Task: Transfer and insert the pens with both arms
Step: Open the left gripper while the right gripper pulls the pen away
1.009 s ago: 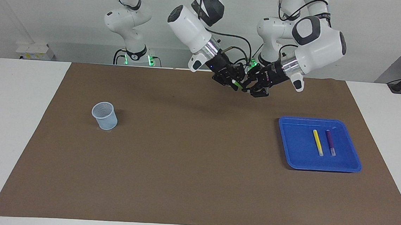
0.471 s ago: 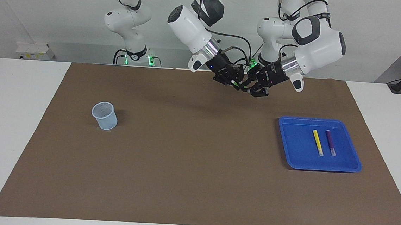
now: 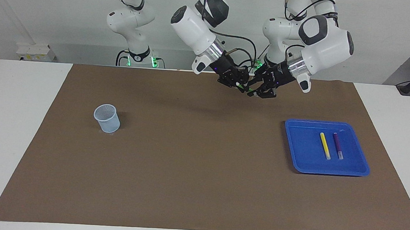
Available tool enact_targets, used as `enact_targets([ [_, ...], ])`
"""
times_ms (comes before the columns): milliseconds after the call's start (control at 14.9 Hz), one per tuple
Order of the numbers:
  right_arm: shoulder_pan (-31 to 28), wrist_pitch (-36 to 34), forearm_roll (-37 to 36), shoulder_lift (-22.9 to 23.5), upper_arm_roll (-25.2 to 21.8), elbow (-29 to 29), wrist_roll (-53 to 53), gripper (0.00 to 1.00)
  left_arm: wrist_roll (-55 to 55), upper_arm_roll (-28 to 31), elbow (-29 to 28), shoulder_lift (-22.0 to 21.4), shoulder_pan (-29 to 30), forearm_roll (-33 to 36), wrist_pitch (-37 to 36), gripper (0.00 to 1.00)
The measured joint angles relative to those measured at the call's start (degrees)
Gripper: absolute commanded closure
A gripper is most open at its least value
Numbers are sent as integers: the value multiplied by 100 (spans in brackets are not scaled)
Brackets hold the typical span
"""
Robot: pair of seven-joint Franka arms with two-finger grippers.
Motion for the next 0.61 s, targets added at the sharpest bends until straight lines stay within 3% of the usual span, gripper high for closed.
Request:
enact_targets([
  [336,-794,-1239,-159,-29,-39,16,-1155,100,21,1,-26,-52,10,1,-2,55],
  [605,-1740,-2643,-1261,-179,-67,90,-2037,100,650,6,-61,-55,31,340,-21,56],
])
